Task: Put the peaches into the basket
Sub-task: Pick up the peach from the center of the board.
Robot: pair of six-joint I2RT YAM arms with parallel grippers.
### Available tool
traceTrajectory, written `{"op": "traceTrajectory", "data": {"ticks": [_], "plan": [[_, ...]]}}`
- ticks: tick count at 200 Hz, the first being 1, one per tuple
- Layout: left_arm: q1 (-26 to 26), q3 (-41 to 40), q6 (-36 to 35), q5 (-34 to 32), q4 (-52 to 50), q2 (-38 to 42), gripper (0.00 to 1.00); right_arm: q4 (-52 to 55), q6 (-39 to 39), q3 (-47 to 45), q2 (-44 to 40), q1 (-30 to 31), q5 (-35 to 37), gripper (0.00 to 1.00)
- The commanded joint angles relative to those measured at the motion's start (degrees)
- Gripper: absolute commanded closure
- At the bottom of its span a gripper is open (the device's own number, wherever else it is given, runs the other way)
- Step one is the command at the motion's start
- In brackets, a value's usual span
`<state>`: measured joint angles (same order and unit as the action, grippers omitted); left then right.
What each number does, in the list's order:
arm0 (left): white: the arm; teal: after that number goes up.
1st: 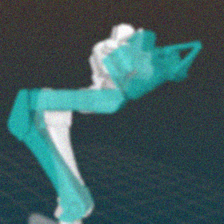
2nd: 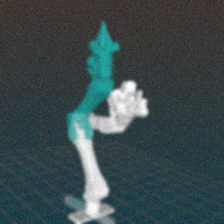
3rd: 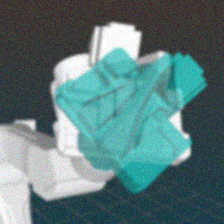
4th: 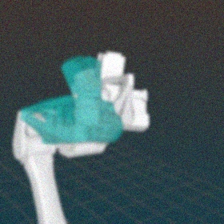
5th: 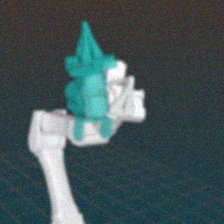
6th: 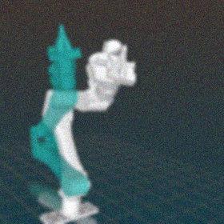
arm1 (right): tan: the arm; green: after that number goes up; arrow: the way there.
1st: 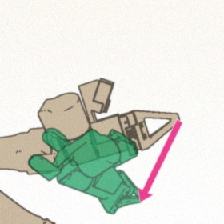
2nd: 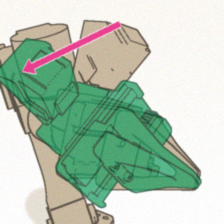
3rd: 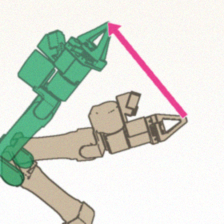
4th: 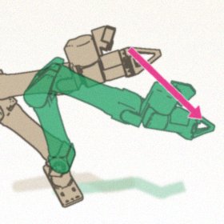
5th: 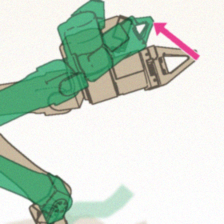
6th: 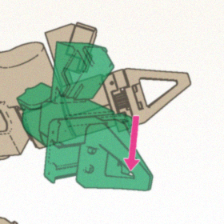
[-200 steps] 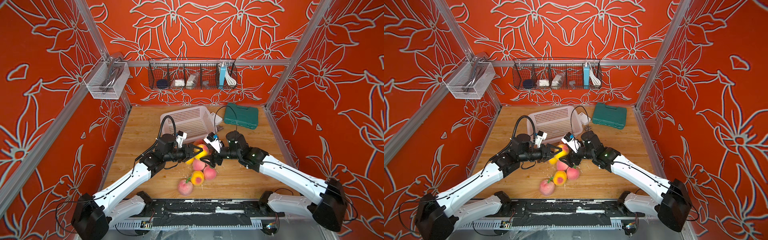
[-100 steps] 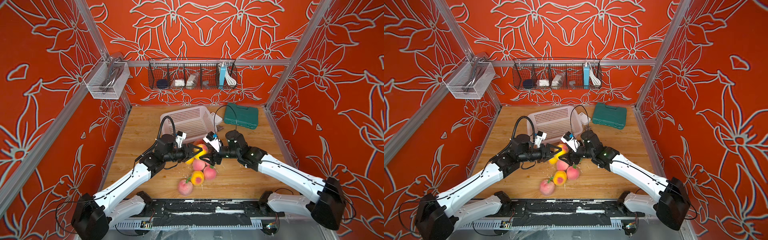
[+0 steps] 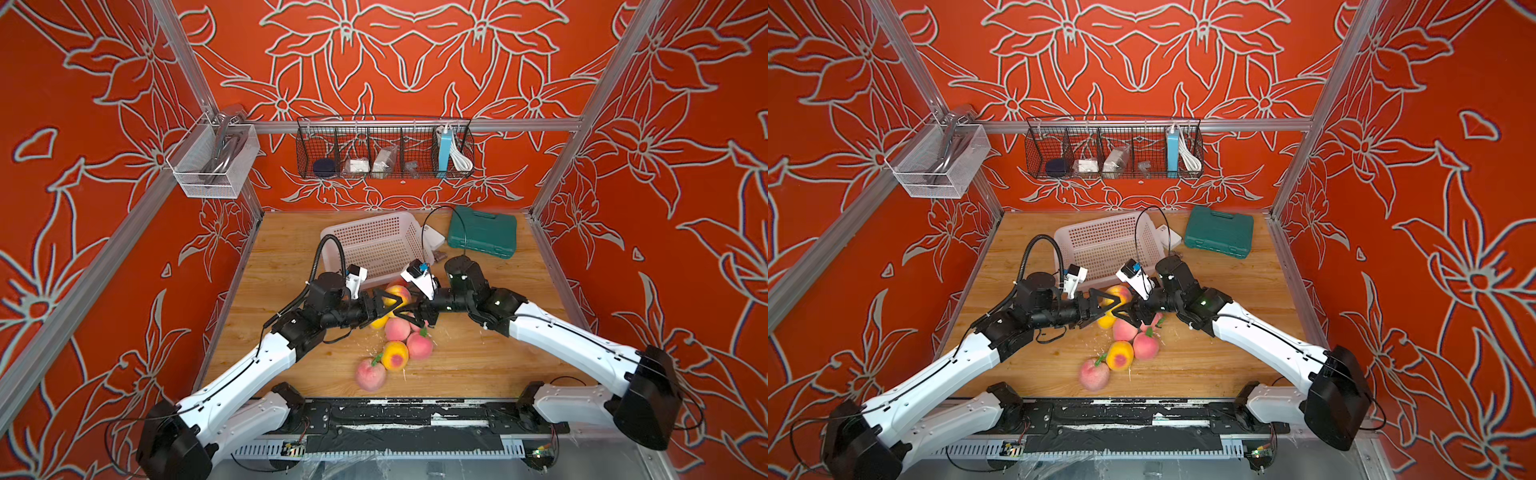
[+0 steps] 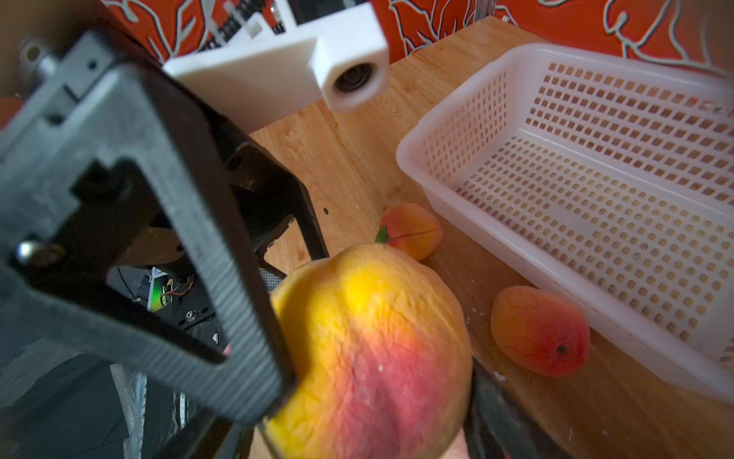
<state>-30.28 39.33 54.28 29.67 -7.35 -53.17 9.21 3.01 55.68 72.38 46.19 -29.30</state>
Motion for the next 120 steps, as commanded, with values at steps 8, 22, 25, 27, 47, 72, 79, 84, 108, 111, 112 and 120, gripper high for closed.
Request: {"op": "traceTrajectory", "data": {"ticks": [8,22,25,27,47,72,79,84,108,111,112,120], "plan": [[4.3,-1.0,-3.1,-2.9,-7.0,4.9,0.02,4.5,-0.2,5.8,2.4,-0.8,5.5,0.61],[6.6,-1.2,-4.7,-4.4,-10.4,7.3,0.02,7.9,-0.8,10.0,5.0,-1.4,8.2,0.61],[7.1,-1.3,-5.2,-4.8,-11.2,7.7,0.02,8.7,-1.1,11.0,5.6,-1.4,8.8,0.61],[7.4,-1.2,-5.4,-5.0,-11.8,8.0,0.02,9.1,-1.2,11.6,5.9,-1.5,9.3,0.61],[9.6,-1.1,-8.4,-8.0,-16.5,10.5,0.02,13.6,-2.5,19.0,11.1,-2.1,12.9,0.61],[10.8,-0.3,-12.4,-11.2,-21.3,11.4,0.02,18.4,-4.5,29.8,19.6,-2.6,16.1,0.61],[11.0,0.0,-13.3,-11.7,-22.3,11.3,0.02,19.4,-5.0,32.8,22.2,-2.6,17.0,0.61],[11.1,0.1,-14.0,-12.2,-22.9,11.3,0.02,20.1,-5.3,34.8,24.0,-2.6,17.6,0.61],[11.7,0.5,-16.5,-14.4,-24.8,11.3,0.02,22.4,-6.0,44.0,32.9,-2.7,19.9,0.61],[11.9,0.5,-16.7,-14.8,-25.0,11.4,0.02,22.6,-6.0,45.1,33.9,-2.7,19.9,0.61],[11.9,0.5,-16.8,-14.8,-25.0,11.4,0.02,22.8,-6.0,45.5,34.3,-2.7,19.9,0.61],[12.1,0.7,-17.3,-15.4,-25.4,11.4,0.02,23.4,-6.1,48.4,37.0,-2.7,19.7,0.61]]}}
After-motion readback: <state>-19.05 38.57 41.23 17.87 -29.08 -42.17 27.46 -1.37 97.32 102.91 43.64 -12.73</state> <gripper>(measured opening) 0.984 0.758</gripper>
